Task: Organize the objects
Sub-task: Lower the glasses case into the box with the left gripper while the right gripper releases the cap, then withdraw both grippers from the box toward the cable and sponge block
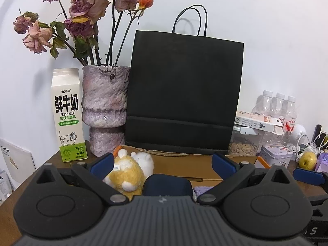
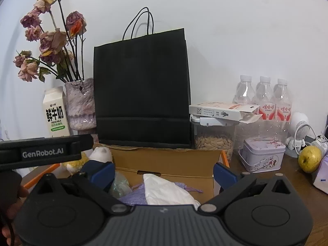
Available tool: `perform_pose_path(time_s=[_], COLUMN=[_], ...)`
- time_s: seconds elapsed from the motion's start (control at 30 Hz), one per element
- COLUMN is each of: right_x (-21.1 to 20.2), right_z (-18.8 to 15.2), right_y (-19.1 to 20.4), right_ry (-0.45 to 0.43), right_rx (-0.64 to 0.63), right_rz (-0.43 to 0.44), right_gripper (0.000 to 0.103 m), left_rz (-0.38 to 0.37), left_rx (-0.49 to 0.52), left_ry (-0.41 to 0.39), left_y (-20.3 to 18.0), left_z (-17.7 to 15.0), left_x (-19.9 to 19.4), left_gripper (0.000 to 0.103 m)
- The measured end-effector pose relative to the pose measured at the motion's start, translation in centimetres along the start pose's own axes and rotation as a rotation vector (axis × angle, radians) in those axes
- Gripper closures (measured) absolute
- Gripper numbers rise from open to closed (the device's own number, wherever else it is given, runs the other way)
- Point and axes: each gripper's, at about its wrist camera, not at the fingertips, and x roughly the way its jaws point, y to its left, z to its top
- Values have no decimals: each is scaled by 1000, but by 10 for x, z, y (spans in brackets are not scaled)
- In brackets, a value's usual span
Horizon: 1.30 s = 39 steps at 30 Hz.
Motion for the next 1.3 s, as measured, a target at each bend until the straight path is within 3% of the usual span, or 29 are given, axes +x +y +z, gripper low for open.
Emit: perform_pose_path(time_s=[0.67,1.3], right_x=[-64,-131], right_z=[-5,-48], right_y=[0,7], right_ry=[-22,10], right_rx=[22,2], right_rz=[15,-5], right_gripper=[0,0], left_rz=[-13,-5], left_rx=[-21,5], left_ry=[1,61], left_y=[10,20], left_z=[-14,-58], left_x=[-65,-123], left_gripper=[0,0])
